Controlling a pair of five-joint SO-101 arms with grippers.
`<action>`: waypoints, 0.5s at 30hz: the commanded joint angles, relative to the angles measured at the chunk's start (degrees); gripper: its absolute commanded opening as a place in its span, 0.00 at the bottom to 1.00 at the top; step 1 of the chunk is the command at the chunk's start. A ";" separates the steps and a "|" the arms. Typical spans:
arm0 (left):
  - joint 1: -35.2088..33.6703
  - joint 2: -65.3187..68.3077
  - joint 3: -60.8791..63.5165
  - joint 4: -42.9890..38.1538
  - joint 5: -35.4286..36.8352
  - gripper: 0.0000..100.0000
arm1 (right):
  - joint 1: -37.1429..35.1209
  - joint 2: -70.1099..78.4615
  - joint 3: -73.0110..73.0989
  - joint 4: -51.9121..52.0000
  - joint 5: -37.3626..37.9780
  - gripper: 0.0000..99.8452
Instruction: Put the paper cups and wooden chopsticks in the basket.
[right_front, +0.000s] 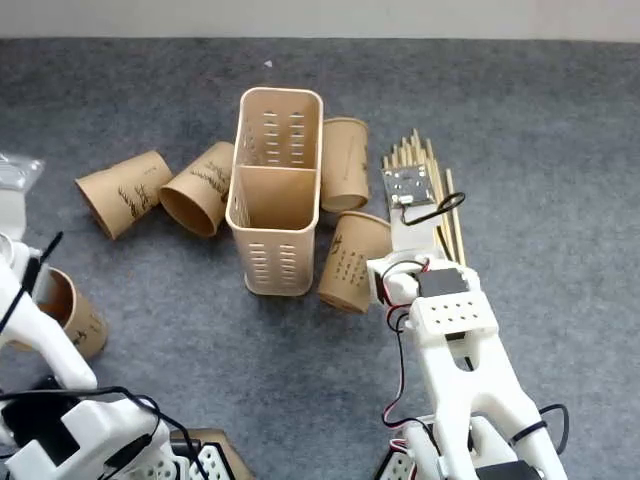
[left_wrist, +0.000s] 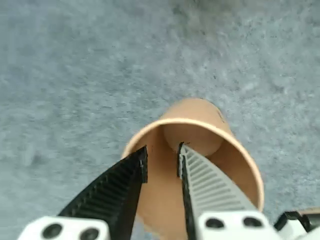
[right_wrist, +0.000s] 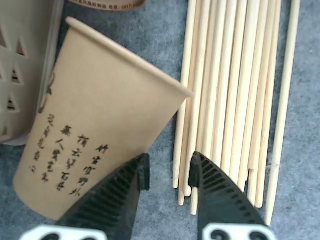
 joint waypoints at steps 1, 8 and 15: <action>-0.04 -4.79 -9.89 5.98 -0.18 0.20 | -0.66 0.04 -0.22 -0.84 0.62 0.14; -2.59 -10.15 -14.20 7.47 -0.26 0.21 | -0.66 0.04 -0.22 -0.84 0.62 0.14; -4.44 -10.07 -0.75 0.44 -0.62 0.20 | -0.66 0.04 -0.22 -0.84 0.62 0.14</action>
